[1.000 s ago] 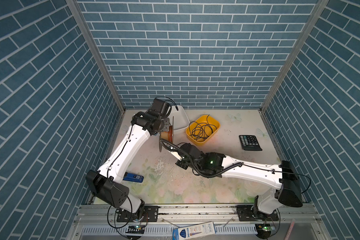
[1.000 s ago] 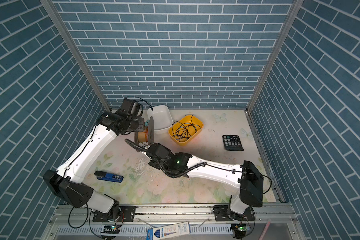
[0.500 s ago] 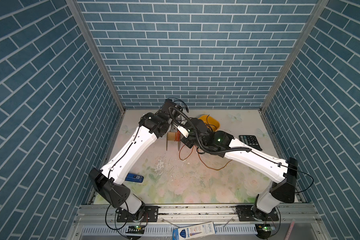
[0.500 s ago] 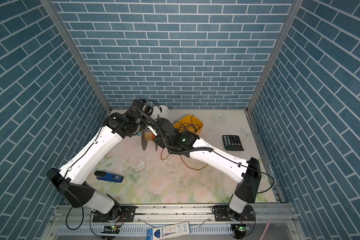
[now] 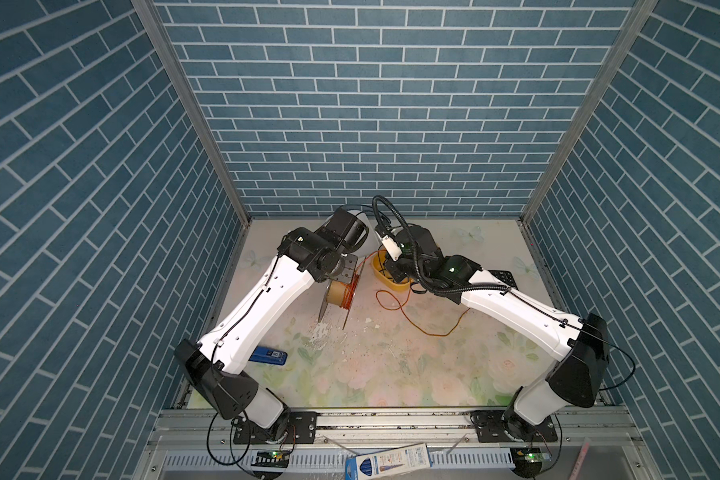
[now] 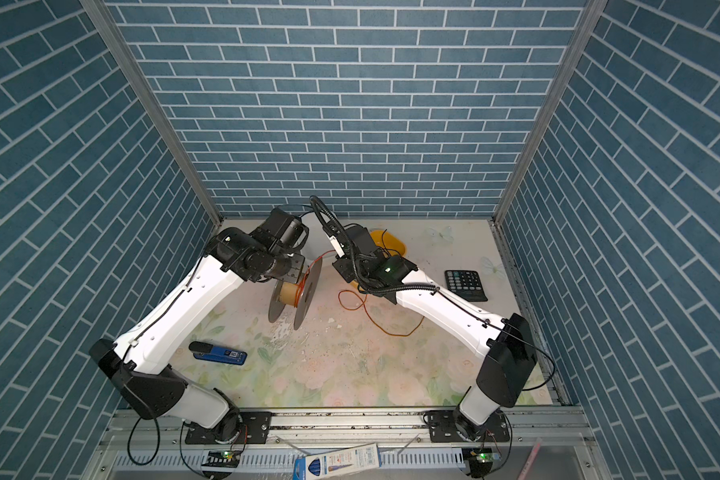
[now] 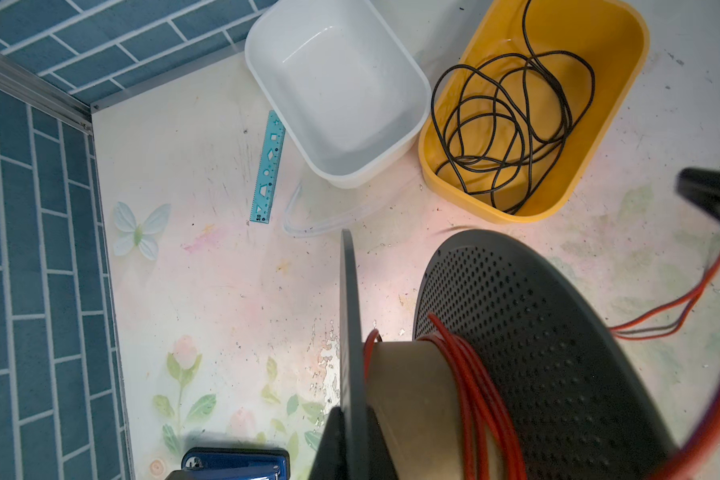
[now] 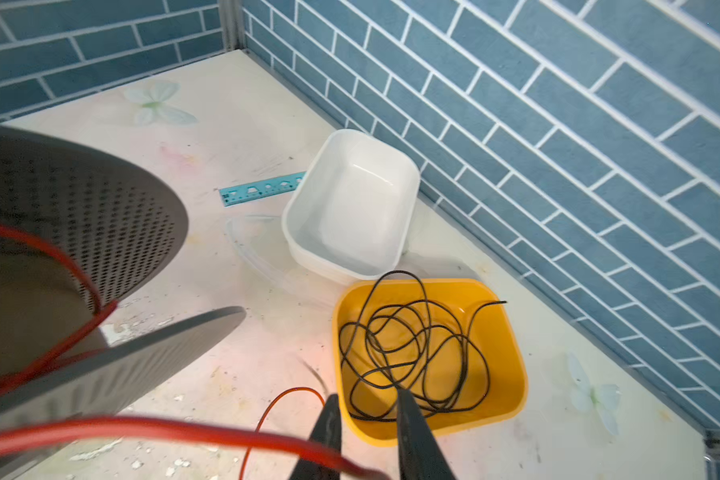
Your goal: Wrap the cables
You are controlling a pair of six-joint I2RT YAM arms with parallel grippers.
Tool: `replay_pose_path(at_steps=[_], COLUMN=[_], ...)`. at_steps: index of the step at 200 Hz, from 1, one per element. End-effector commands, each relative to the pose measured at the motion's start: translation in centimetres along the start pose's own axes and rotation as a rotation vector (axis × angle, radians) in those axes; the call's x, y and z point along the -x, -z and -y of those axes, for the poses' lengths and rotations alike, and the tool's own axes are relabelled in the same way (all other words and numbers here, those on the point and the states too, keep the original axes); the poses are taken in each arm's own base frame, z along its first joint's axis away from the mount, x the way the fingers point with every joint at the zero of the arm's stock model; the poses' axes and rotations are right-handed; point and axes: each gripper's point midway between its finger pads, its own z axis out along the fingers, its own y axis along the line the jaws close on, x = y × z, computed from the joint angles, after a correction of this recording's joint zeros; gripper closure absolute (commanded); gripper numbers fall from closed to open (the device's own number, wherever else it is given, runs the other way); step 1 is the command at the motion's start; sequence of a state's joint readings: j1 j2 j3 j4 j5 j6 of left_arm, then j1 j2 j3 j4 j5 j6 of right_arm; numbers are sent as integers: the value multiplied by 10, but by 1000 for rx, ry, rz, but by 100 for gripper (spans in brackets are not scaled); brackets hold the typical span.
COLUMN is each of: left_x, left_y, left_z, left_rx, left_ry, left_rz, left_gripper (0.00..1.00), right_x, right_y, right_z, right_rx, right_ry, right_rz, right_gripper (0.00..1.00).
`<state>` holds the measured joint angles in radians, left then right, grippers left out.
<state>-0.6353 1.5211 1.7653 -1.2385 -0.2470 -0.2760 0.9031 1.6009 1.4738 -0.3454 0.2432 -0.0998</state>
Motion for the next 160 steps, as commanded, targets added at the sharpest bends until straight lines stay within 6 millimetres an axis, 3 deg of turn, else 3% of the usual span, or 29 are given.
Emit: replay_pose_path(at_steps=[1,26,47,92,105,136,160], left_x=[9,11,14,33,40,61,72], left_y=[32,55,75,126,139,173,189], left_z=[7,14,17,12,15,18,11], left_rx=[-92,-176,-269,-376,-416,-481,-468], left_ry=[-25,-54,-41,-26,-22,-8,18], left_rz=[65,92,113,209,237,342,412], left_gripper=[100,100,100,100,100,100,100], right_x=[12,1,-12,-39,-45,-50,-49], right_y=[6,-1,-13,-25,-22,-1,19], right_z=[-8,-6,-2,-18,-21,-14,-11], right_rx=[142,250,330,468,475,432,417], right_ry=[-72,-147,-222,-294,-302,-315,-318], right_rz=[86,98,84,56,64,130,167], right_gripper=[81,77,87,82,73,34,24])
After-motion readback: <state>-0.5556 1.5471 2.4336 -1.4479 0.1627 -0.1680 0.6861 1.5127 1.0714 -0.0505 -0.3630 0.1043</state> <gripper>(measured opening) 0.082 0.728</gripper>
